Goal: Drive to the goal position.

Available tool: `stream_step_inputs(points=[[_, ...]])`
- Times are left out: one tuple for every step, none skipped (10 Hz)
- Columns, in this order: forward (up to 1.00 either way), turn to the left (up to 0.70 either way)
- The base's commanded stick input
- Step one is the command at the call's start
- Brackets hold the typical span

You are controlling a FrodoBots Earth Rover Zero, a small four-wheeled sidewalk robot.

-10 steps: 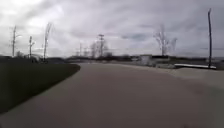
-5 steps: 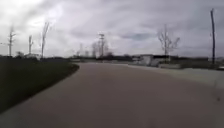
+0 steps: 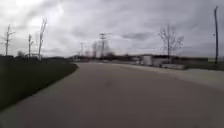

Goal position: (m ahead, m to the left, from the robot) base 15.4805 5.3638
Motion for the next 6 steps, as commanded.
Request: stream_step_inputs(points=[[1.00,0.00],[1.00,0.00],[1.00,0.00],[1.00,0.00],[1.00,0.00],[1.00,0.00]])
